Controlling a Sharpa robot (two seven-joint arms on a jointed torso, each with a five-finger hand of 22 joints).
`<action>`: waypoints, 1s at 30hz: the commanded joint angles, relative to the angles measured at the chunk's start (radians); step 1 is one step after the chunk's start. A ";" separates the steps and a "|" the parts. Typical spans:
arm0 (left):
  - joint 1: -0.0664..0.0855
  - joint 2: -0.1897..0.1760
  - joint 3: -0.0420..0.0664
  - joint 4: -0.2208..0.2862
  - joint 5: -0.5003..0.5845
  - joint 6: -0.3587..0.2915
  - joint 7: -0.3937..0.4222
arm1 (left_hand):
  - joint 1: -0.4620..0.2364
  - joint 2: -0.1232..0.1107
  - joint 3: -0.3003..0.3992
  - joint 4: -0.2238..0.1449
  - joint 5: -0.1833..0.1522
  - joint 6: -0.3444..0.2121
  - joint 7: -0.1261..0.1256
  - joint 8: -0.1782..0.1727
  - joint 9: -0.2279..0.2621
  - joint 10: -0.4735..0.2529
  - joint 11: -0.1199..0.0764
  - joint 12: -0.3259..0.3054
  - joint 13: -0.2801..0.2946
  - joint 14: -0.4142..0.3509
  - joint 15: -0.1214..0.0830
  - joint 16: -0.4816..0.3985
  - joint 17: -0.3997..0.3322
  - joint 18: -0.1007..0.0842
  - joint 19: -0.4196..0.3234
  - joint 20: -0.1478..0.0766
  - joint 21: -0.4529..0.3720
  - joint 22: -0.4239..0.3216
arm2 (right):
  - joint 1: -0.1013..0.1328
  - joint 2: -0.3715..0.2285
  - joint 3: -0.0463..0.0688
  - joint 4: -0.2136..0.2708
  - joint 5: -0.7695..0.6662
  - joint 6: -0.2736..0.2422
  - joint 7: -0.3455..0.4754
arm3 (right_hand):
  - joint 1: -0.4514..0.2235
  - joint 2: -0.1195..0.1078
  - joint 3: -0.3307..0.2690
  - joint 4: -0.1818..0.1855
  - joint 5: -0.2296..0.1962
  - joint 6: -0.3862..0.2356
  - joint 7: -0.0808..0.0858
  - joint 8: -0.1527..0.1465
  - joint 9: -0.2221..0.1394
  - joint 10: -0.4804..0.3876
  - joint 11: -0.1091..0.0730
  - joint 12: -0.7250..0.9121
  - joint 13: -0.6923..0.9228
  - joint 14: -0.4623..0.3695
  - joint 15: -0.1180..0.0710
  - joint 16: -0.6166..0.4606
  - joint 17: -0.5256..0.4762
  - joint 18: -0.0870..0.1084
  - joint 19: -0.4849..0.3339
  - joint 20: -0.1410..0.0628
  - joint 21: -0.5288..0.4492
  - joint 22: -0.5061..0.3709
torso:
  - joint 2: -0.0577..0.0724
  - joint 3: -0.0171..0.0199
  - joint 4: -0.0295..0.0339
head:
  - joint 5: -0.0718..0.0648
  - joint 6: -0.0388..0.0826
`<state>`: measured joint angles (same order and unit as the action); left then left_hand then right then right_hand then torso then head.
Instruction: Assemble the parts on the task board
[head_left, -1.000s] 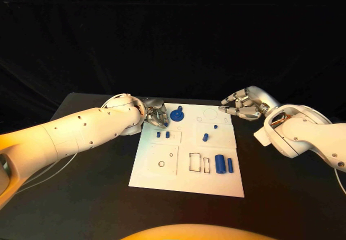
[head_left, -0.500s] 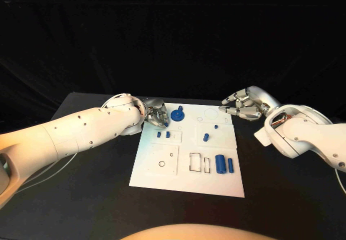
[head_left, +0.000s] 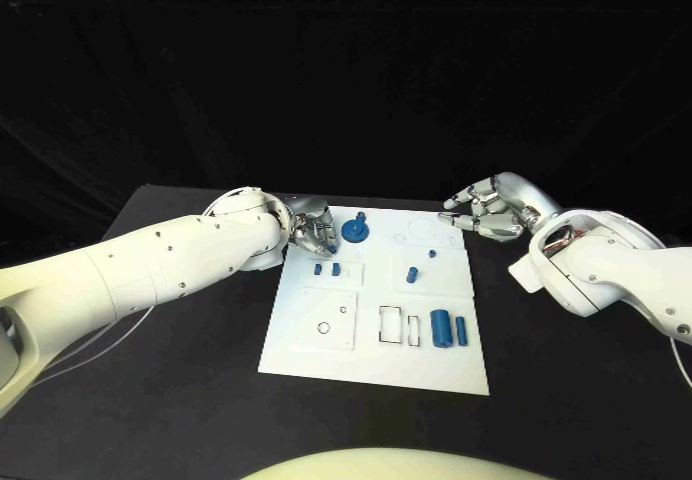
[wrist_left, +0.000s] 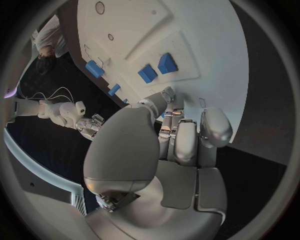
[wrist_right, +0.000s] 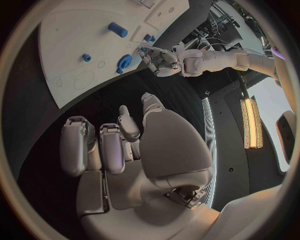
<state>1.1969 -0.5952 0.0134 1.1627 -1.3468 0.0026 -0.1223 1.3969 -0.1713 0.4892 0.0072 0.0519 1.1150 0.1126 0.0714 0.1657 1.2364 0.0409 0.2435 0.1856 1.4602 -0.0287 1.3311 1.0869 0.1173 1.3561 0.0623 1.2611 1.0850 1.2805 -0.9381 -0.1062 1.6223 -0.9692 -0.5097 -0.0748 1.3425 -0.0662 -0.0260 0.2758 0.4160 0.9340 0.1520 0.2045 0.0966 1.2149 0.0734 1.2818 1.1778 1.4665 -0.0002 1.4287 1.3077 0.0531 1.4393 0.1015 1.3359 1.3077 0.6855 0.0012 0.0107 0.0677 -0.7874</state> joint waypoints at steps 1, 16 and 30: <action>0.000 0.001 0.000 0.002 0.005 0.013 -0.003 | 0.001 -0.009 -0.002 -0.008 -0.001 -0.014 0.006 -0.008 -0.004 0.006 0.001 0.002 0.003 0.000 -0.004 0.000 -0.003 -0.015 -0.001 -0.004 0.004 0.000 | -0.001 0.001 0.000 0.000 -0.005 0.003 0.006 | 0.003 0.007 -0.006 -0.001 0.006 0.005 -0.001 0.003 -0.002 -0.004 -0.004 -0.004 -0.001 0.050 -0.006 -0.004 0.046 0.005 -0.004 0.000 -0.006 0.131 | 0.000 0.0002 -0.0002 | -0.001 0.000; 0.000 -0.008 0.000 0.002 0.007 0.015 -0.011 | -0.003 -0.024 -0.005 -0.011 -0.001 -0.082 0.024 -0.012 -0.035 0.007 0.014 -0.005 0.013 -0.002 0.006 -0.001 -0.011 -0.015 -0.003 0.003 0.001 -0.003 | -0.001 -0.001 0.000 -0.003 -0.007 -0.001 0.003 | 0.004 0.005 -0.010 -0.002 0.007 0.003 -0.001 0.004 -0.002 -0.018 -0.004 -0.014 -0.015 0.048 -0.006 -0.010 0.038 0.011 -0.017 0.000 -0.032 0.118 | 0.000 -0.0003 -0.0007 | -0.001 -0.001; 0.011 -0.117 0.012 0.046 0.214 -0.140 0.066 | 0.006 -0.014 0.002 -0.014 0.000 -0.027 0.024 0.022 -0.035 -0.001 0.016 -0.012 0.021 -0.026 0.009 -0.034 -0.073 0.002 -0.046 0.007 -0.056 -0.086 | 0.000 0.002 0.000 -0.060 -0.123 0.074 -0.016 | 0.150 -0.006 0.048 -0.032 -0.102 0.013 -0.002 0.033 -0.006 -0.269 0.000 -0.645 -0.626 -0.007 -0.006 -0.268 -0.238 0.063 -0.122 -0.010 -0.324 -0.042 | -0.008 0.0001 -0.0006 | -0.009 0.010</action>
<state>1.2042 -0.7075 0.0238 1.1985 -1.2763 -0.0382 -0.1189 1.3964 -0.1878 0.4887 -0.0033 0.0519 1.0822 0.1350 0.0895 0.1299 1.2412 0.0538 0.2375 0.2058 1.4411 -0.0205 1.3057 1.0267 0.1173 1.3181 0.0692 1.2159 1.0134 1.2806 -0.9381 -0.1064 1.5692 -1.0010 -0.4911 -0.0804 1.4836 -0.0700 0.0144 0.2450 0.3235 0.9430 0.1508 0.2328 0.0904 0.9336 0.0735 0.6679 0.5787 1.4514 -0.0050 1.1598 1.0670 0.1001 1.3082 0.0908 1.0082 1.2640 0.6811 0.0013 0.0109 0.0606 -0.7809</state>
